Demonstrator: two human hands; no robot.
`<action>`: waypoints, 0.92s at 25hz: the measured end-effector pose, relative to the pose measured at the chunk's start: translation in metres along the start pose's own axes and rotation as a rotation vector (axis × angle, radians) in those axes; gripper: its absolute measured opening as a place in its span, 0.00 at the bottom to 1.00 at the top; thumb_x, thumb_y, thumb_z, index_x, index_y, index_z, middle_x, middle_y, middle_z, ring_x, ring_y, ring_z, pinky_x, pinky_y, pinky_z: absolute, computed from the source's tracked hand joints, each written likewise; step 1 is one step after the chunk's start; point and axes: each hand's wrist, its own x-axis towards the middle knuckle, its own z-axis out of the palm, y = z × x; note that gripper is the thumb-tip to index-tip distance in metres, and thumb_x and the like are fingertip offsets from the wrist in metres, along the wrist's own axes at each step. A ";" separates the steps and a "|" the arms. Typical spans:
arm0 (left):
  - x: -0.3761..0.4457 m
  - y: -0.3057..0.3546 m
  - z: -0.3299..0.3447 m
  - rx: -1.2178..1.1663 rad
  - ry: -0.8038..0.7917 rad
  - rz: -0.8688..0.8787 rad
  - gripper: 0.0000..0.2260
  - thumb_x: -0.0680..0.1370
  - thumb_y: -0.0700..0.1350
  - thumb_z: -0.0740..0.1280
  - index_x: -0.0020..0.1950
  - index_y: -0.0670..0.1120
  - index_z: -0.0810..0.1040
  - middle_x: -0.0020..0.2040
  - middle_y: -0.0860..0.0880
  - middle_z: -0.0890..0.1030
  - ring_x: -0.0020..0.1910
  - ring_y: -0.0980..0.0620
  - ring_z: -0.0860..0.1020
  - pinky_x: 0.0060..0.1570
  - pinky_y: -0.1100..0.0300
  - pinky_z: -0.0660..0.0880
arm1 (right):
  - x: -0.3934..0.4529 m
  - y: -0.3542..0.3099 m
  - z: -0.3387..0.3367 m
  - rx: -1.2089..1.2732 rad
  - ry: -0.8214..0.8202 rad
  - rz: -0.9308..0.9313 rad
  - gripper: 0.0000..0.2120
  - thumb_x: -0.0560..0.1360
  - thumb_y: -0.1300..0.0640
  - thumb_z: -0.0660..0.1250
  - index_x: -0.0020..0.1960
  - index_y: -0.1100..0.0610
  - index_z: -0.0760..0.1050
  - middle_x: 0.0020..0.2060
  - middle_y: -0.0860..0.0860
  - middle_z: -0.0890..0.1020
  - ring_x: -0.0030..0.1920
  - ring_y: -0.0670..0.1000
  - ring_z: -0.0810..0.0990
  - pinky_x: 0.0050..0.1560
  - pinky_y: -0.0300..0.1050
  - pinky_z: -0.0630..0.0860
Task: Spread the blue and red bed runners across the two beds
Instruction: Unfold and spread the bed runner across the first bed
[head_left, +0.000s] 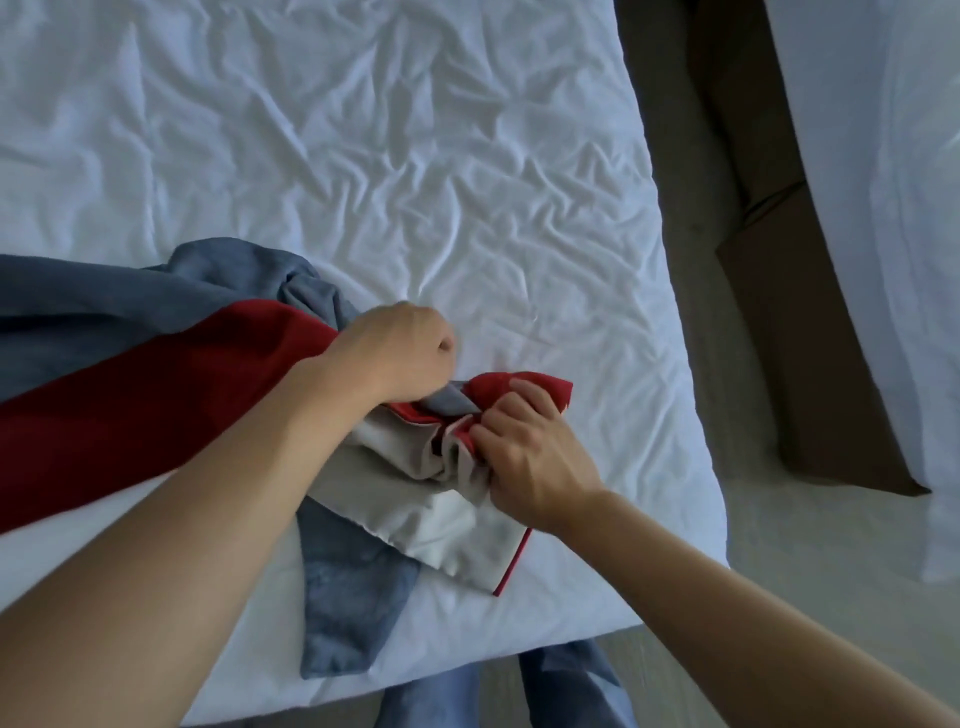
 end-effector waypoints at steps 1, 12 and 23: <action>0.004 0.003 0.006 0.033 0.128 0.046 0.09 0.75 0.43 0.61 0.45 0.52 0.81 0.47 0.53 0.82 0.48 0.50 0.79 0.51 0.53 0.73 | -0.004 -0.003 0.001 0.036 -0.001 -0.015 0.09 0.74 0.60 0.61 0.37 0.57 0.78 0.31 0.51 0.76 0.39 0.57 0.75 0.59 0.55 0.72; 0.014 0.012 0.051 0.487 -0.256 -0.065 0.11 0.68 0.51 0.71 0.41 0.51 0.70 0.49 0.49 0.81 0.48 0.46 0.77 0.45 0.56 0.65 | 0.006 0.046 -0.006 -0.145 -0.570 0.268 0.14 0.71 0.48 0.67 0.53 0.55 0.74 0.45 0.52 0.82 0.58 0.57 0.75 0.78 0.57 0.48; 0.043 0.076 -0.001 0.302 0.580 0.164 0.09 0.75 0.53 0.65 0.44 0.48 0.76 0.41 0.48 0.77 0.43 0.43 0.77 0.48 0.50 0.63 | 0.031 0.113 -0.095 -0.299 0.088 0.488 0.12 0.66 0.57 0.68 0.48 0.56 0.77 0.36 0.51 0.80 0.47 0.59 0.77 0.74 0.60 0.58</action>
